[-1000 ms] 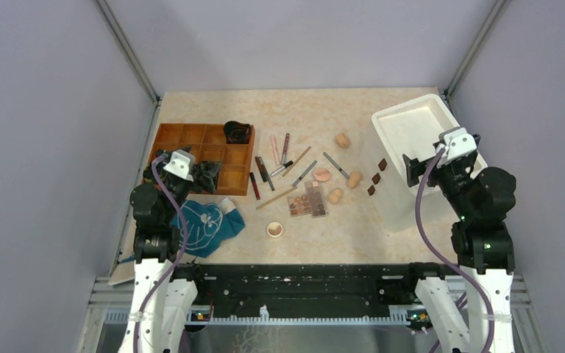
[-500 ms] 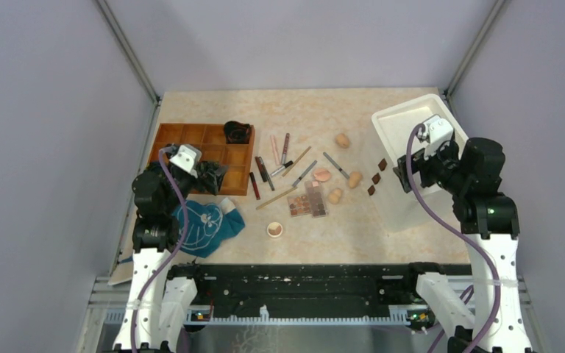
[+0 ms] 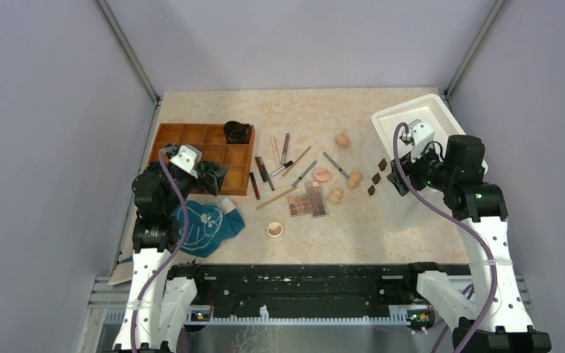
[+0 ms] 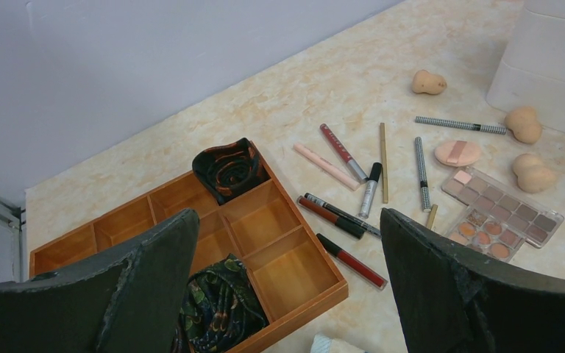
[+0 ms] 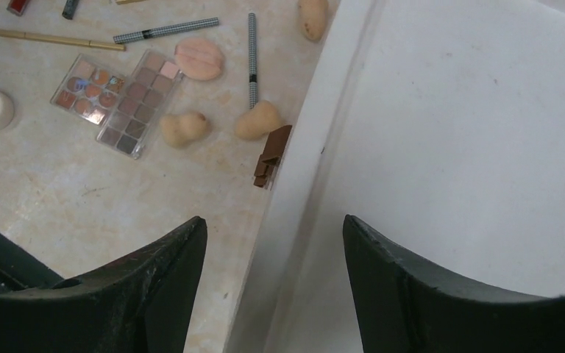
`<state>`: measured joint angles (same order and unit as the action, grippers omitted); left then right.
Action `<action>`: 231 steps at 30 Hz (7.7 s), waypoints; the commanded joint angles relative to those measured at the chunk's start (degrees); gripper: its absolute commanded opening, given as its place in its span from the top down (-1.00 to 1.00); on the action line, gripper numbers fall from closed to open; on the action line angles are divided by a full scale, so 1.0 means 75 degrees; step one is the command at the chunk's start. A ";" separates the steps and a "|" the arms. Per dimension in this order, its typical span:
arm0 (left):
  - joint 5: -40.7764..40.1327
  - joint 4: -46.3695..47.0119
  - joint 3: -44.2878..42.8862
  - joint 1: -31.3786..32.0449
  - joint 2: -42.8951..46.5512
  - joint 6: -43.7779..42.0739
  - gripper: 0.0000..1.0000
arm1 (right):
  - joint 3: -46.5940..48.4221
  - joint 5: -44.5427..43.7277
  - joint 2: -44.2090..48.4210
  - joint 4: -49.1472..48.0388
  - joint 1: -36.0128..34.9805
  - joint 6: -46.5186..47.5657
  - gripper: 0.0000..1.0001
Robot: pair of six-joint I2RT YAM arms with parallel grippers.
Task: Organize the makeup
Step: Move the storage box to the center of the board, then open the drawer in the storage box.
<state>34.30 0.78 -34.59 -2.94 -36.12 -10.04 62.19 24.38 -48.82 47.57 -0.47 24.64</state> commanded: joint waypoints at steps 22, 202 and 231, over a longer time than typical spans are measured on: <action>0.0822 0.0002 -0.0558 -0.0002 -0.1006 -0.0258 -0.97 | -0.0591 -0.1043 -0.0811 -0.1396 -0.1167 0.0777 0.50; 0.1281 0.2877 -0.5732 0.5368 -1.1431 0.2196 1.00 | 0.0102 -0.4844 -0.2738 -0.3660 -0.1426 0.0074 0.81; 0.1632 0.2041 -0.5743 0.5268 -1.0771 0.1826 0.18 | 0.0893 -0.2745 -0.2639 -0.2796 -0.1448 0.0399 -0.63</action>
<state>43.05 15.90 -77.56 36.42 -122.34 4.95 65.80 1.80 -70.15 24.12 -11.55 27.35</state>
